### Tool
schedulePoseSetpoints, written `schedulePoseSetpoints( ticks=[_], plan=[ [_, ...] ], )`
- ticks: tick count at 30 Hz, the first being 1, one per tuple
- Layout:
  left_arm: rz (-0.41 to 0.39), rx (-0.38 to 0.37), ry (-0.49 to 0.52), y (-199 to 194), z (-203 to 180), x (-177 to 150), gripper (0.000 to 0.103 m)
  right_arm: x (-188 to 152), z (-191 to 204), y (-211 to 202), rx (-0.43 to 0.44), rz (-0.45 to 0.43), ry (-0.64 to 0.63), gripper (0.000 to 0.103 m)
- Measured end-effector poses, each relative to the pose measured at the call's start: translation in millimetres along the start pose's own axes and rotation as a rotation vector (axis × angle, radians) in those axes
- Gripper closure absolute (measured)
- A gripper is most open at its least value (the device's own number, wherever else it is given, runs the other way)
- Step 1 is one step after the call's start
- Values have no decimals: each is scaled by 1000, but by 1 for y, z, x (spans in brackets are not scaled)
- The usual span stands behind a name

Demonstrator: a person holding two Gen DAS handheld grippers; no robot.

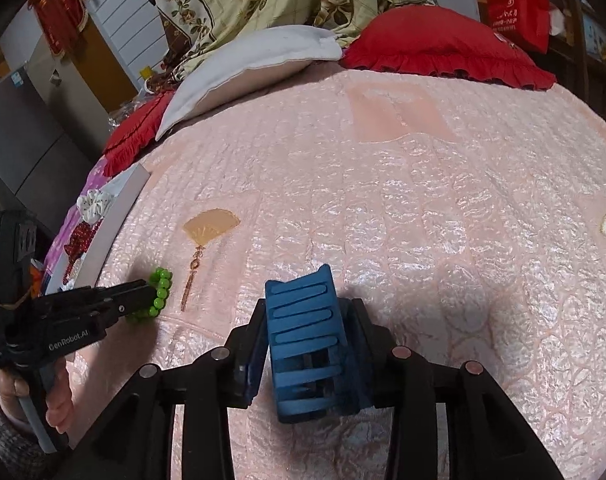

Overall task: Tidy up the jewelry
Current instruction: 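Carry the green bracelet and blue claw clip toward the white tray with both grippers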

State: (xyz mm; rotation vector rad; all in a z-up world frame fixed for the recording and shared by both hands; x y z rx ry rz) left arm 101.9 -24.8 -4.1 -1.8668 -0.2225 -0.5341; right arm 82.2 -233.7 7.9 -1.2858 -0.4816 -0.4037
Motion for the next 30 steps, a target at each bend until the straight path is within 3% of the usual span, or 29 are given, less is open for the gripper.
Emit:
schedulePoseSetpoints(
  ticks=[4,6,8,13,22,30],
  plan=[
    [17,36,37,2,-6,0,87,-6,3,-4,-25,-11,-28,66],
    [43,35,59,5,-13,1,95,-9,6,-5,-48,-16,-46,67],
    [42,30,62,4,-19,1,95,-11,8,-5,-73,-24,-60,73],
    [-14,32,43,-20,-25,-4,95,-11,13,-19,-37,-48,-51,74],
    [-171,-24,15,-113,-30,-20,95,-17,42,-52,-11,-99,-79,75],
    [-248,-24,-24,-163,-24,-36,95,-30,72,-80,33,-123,-112,75]
  ],
)
Point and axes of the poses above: each gripper's, at about its wrist camera, not at the fingertips, and y roughly the way its jaws point, z to its left, x to its top, the point moved 2 cm from there along y, roughly the way its jaws point, and after that the axes turned 6 degrees about -x, right-handed, at the moved point
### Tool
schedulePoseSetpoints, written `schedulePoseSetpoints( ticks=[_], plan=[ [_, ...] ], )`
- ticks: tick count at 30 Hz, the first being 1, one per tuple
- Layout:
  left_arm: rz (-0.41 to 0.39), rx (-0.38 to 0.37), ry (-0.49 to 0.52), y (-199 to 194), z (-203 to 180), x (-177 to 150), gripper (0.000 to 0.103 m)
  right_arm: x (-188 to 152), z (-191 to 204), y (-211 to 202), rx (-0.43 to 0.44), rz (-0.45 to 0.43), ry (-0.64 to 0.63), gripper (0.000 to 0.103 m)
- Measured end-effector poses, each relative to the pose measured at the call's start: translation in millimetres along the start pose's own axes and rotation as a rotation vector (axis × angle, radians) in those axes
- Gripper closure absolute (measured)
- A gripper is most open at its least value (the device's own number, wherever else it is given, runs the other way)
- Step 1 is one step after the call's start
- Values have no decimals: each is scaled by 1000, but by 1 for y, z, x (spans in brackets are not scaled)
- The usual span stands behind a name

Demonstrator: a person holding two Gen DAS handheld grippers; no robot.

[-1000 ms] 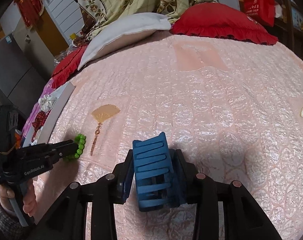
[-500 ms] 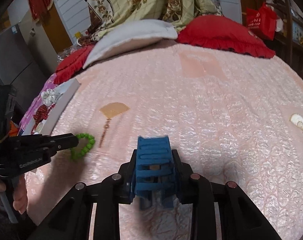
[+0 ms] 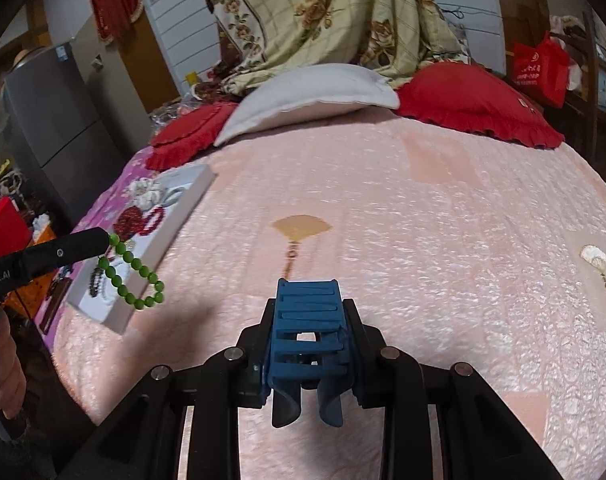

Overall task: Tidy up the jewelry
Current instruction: 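Carry the green bracelet and blue claw clip toward the white tray with both grippers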

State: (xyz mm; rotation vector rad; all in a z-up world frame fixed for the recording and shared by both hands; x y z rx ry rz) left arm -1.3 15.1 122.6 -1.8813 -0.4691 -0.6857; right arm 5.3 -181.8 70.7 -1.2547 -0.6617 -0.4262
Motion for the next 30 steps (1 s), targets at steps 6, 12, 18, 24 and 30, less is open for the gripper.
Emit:
schedulePoseSetpoints(
  ticks=[6,12,18,24,30],
  plan=[
    [-45,45,-35,-32,10,-11,95,-5,23,-20,33,-24,-25,75],
    [-117,159,-12,-67,6,-26,95,-10,47,-47,64,-67,-60,75],
    [-194,286,23,-101,-1,-39,95,-14,66,-70,81,-105,-100,75],
    [-246,394,44,-126,4,-48,95,-17,87,-89,93,-136,-149,75],
    [-259,436,35,-135,17,-54,95,-16,103,-94,107,-141,-183,75]
  ],
)
Point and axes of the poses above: each gripper's, at about its wrist camera, not at the fingertips, and y roughly the way its jaws point, z to its left, x to its top, the point moved 2 cm from there along y, roughly the way its jaws point, and after that the axes turned 6 degrees about -x, right-handed, at the moved point
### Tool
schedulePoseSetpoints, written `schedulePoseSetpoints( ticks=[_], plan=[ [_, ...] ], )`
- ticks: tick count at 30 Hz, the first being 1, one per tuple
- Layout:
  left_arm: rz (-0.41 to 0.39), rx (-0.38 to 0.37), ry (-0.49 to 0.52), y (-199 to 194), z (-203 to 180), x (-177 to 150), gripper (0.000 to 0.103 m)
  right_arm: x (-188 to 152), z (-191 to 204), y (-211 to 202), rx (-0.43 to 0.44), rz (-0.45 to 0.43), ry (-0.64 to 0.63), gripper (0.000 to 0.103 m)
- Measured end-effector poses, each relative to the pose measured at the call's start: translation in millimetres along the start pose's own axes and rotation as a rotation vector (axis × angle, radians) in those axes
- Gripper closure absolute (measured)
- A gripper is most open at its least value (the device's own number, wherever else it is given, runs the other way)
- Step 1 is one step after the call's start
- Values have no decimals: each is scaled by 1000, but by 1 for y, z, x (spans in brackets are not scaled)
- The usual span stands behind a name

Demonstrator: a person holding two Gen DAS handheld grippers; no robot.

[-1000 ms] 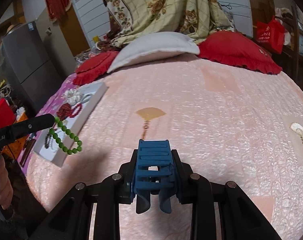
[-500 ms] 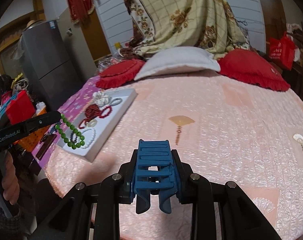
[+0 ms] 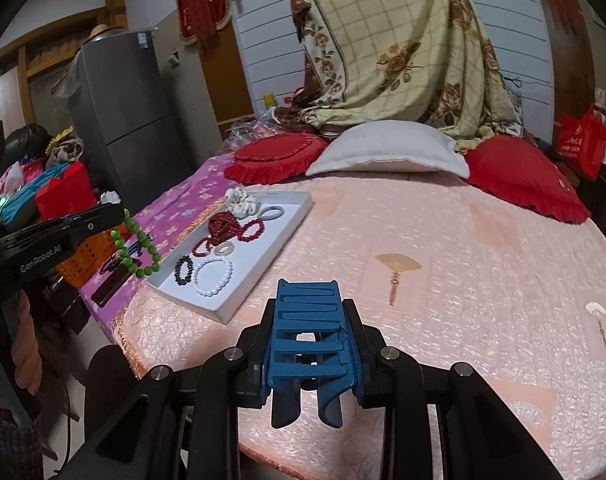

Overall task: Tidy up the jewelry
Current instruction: 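Carry the green bracelet and blue claw clip toward the white tray with both grippers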

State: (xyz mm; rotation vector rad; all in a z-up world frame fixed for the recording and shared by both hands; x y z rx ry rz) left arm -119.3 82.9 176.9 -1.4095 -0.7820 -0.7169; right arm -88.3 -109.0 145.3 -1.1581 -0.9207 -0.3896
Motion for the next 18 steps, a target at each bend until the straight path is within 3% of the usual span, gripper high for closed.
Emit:
schedulePoseSetpoints(
  ticks=[18],
  plan=[
    [90,35,-36,47,34,-14,95,25,32,64,110,97,2,75]
  ],
)
Point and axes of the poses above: each gripper's, at about its wrist camera, not at the fingertips, and y roughly the way its jaws point, z to its left, x to its top, the point moved 2 cm from there along y, roughly the way its jaws point, and after that the axes turned 6 degrees about -x, right-handed, at the moved point
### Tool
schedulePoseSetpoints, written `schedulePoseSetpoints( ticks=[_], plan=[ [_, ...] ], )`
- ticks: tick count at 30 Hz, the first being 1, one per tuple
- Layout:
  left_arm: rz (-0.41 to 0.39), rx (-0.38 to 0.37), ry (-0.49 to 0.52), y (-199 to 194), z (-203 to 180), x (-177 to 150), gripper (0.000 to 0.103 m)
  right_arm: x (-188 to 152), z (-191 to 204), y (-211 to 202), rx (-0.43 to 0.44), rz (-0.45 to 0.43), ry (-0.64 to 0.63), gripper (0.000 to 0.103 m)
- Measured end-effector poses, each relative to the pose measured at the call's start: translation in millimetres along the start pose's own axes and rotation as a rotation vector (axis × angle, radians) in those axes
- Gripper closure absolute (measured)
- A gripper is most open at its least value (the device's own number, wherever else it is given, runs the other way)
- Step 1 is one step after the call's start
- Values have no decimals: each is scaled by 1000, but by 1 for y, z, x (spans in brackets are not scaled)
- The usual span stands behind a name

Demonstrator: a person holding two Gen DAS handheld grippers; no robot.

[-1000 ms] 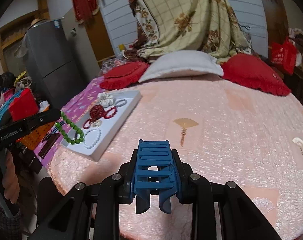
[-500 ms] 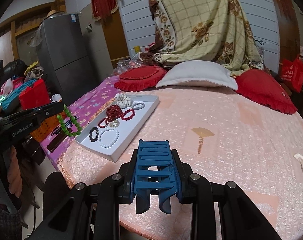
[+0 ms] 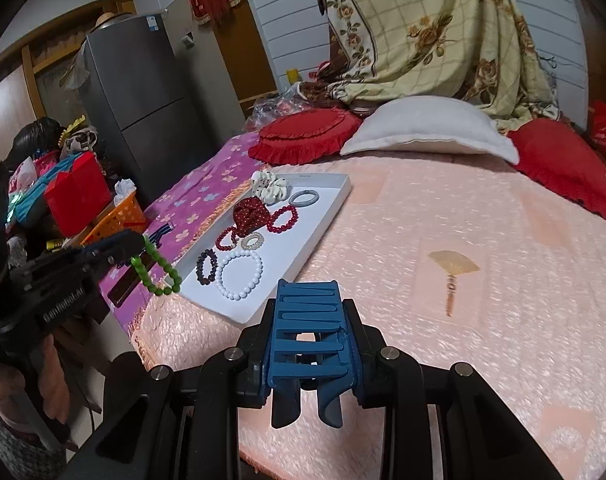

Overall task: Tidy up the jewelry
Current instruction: 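Carry the green bracelet and blue claw clip toward the white tray with both grippers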

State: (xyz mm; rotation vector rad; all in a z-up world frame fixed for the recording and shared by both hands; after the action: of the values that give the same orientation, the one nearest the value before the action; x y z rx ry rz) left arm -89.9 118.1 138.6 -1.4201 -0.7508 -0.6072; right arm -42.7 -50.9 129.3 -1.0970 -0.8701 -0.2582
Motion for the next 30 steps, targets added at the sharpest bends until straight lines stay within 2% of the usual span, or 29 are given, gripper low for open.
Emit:
schedulePoseSetpoints(
  ticks=[12,23,26,30],
  plan=[
    [75,-22,-39,58,18,6,95,40,10,54,23,41,-8,75],
    [106,-50,-71,92,30,16,95,67,23,94,33,71,-24,75],
    [113,-81,-83,101,31,20,95,77,25,102,32,67,-29,75],
    [111,-161,-134,115,39,33,95,96,28,115,29,56,-44,74]
  ],
)
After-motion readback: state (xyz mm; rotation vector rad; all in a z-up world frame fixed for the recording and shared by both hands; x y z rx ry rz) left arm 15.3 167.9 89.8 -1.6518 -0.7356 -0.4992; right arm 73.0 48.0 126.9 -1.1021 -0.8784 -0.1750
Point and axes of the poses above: each gripper's, at about its wrist camera, not at the fingertips, and y roughly the way its jaws point, z to its left, x to its top, the point moved 2 cm from there along y, roughly the way its jaws point, and after that the axes turned 6 degrees about -x, right-handed, at the moved point
